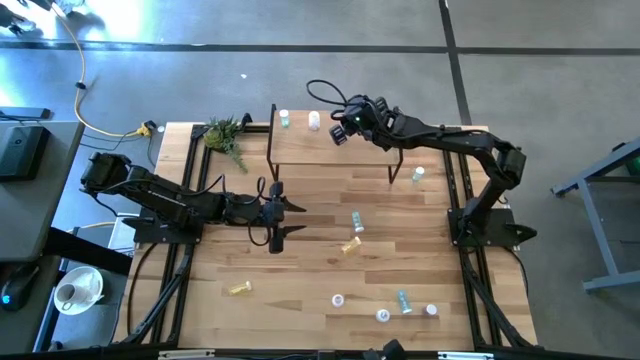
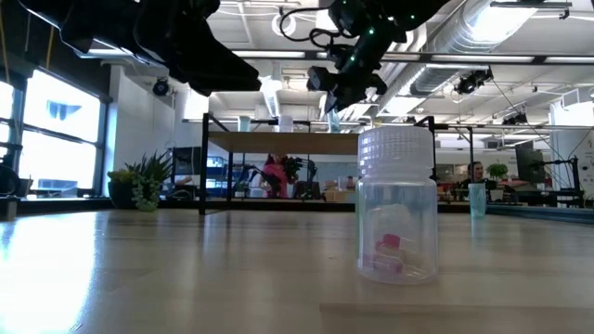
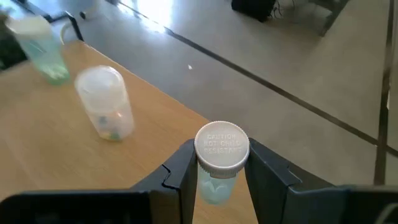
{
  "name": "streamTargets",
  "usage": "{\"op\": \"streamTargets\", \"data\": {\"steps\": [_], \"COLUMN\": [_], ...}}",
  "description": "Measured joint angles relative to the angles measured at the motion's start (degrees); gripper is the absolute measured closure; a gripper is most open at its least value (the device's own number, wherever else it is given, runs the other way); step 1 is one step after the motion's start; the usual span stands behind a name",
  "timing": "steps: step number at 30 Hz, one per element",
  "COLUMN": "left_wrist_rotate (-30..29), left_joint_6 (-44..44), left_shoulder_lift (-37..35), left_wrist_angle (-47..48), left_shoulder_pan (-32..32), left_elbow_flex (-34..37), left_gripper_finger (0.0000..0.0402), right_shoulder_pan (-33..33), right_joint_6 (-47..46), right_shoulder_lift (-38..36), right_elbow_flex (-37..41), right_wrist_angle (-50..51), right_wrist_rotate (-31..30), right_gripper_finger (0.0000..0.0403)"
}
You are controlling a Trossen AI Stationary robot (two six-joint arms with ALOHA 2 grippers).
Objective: Pick and place medicine bottles onto shelf by color
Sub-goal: Put the middle blue pill bottle on the shelf
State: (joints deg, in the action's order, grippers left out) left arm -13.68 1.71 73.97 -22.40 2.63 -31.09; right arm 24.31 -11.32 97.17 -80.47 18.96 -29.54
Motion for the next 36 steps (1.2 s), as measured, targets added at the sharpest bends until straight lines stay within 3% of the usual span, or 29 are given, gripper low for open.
{"op": "streamTargets", "data": {"steps": [9, 19, 36], "left_wrist_rotate": [0.0, -0.4, -0.6], "left_joint_6": [0.0, 0.0, 0.0], "left_shoulder_lift": [0.0, 0.0, 0.0], "left_wrist_angle": [1.9, 1.5, 0.0], "left_shoulder_pan": [0.0, 0.0, -0.2], "left_elbow_flex": [0.0, 0.0, 0.0], "left_gripper_finger": [0.0204, 0.0204, 0.0204], "right_shoulder_pan": [-4.5, -4.6, -1.5], "right_joint_6": [1.3, 3.8, 2.7], "right_shoulder_lift": [-2.2, -8.1, -7.6], "right_elbow_flex": [4.3, 19.4, 20.4], "right_wrist_angle": [-0.1, -26.3, -26.7], "right_wrist_rotate": [-3.1, -2.7, 1.1], "right_gripper_finger": [0.0300, 0.0300, 0.0300]}}
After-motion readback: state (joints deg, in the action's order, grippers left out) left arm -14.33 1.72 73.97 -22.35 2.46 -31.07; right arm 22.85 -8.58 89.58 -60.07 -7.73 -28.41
